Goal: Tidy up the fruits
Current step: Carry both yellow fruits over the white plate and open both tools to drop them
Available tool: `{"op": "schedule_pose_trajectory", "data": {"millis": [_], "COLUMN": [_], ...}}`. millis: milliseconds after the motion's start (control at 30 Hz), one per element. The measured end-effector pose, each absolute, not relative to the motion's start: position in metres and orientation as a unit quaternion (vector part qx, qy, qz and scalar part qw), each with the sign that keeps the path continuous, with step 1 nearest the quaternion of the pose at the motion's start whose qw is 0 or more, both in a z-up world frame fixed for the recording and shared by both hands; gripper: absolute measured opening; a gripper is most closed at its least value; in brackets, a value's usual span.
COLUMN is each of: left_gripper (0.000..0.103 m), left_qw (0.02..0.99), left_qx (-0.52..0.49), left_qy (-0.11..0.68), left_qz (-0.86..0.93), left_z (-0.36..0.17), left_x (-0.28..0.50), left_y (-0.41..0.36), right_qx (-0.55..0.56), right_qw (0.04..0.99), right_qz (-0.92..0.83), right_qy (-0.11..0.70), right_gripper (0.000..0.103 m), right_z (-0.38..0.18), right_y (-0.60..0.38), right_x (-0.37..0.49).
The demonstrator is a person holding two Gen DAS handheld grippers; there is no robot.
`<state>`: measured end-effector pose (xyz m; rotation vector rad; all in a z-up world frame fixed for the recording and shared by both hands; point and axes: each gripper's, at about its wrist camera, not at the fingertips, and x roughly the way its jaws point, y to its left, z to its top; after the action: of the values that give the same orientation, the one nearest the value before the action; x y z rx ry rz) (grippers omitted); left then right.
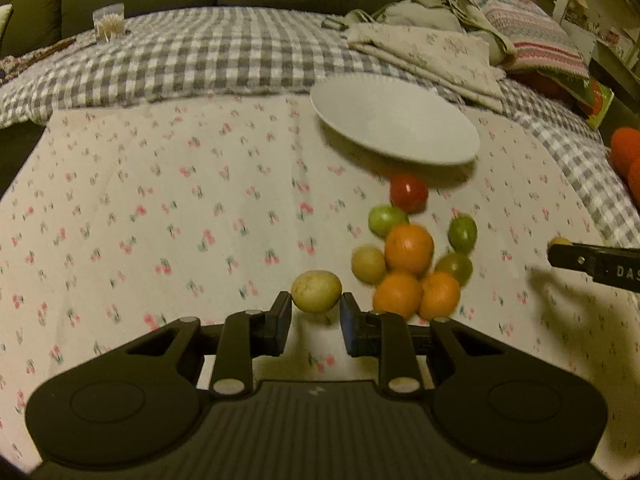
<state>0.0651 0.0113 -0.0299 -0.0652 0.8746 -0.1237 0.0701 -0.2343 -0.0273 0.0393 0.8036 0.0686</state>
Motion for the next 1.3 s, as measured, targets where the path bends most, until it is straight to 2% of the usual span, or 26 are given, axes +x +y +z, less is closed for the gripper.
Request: {"op": "schedule_pose_trajectory", "data": {"millis": [400,800,1300], "left_gripper": [0.024,0.024,0.024], "left_qw": [0.921,0.937,0.922], "left_qx": [-0.023,0.033,0.085], "left_qy": [0.381,0.314,0.330], "left_qz": [-0.082,-0.145,-0.184], "left_z": [-0.005,-0.006,-0.033], "left_x": [0.119,0.174,0.218], "left_y": [0.005,-0.031,-0.060], "right_qx": [0.050,-0.007,-0.050], "right_qw": [0.921,0.933,0.934], "right_qz": [0.057,0.098,0.134], "right_qy": [0.382,0.346,0.329], "right_gripper": [0.024,0.024,0.024], "right_z": [0.000,-0.003,-0.032], "right_y": [-0.250,-0.225,-0.200], "right_x": [0.112,0.170,0.216]}}
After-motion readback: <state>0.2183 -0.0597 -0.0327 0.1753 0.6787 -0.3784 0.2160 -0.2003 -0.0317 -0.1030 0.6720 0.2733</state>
